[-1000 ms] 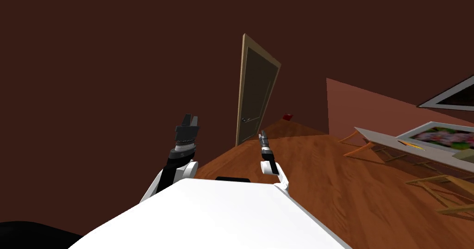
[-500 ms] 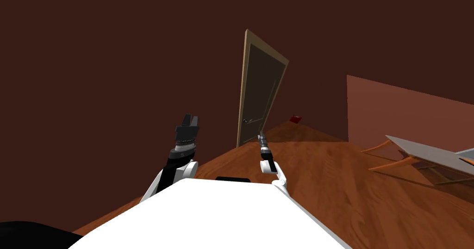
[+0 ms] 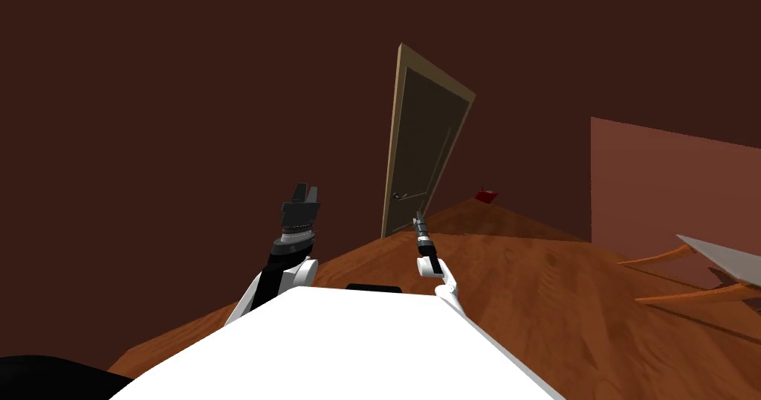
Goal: Pull the door open
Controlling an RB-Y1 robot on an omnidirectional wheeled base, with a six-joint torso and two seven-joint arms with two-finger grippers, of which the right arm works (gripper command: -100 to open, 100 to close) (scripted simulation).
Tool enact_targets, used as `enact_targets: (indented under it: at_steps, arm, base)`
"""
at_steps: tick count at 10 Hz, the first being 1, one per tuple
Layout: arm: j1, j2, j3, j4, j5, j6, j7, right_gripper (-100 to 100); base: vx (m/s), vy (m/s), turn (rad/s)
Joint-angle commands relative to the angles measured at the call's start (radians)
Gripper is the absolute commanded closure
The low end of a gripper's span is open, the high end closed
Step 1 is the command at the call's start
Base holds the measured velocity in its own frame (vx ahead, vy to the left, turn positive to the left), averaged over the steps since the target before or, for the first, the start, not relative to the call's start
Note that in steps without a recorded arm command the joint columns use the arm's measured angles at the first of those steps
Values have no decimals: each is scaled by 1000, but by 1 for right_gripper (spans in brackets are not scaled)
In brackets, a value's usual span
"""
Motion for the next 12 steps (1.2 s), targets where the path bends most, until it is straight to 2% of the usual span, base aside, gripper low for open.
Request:
enact_targets:
  at_steps: [1,2,6,7,8,11,12]
  arm:
    - [-24,-4,1,50,-2,-14,-1,-100]
    - [-24,-4,1,54,-2,-14,-1,-100]
    - [-82,-19,2,179,-8,-40,-5,-100]
    - [-96,-23,2,204,-10,-47,-6,-100]
    - [-96,-23,2,212,-10,-47,-6,-100]
    - [-137,-34,3,298,-14,-66,-10,-100]
    - [-137,-34,3,302,-14,-66,-10,-100]
  base:
    - [40,-93,217]
    - [35,-74,68]
    - [39,-92,169]
    - [44,-116,211]
    - [21,-80,47]
    - [25,-86,162]
    - [27,-80,28]
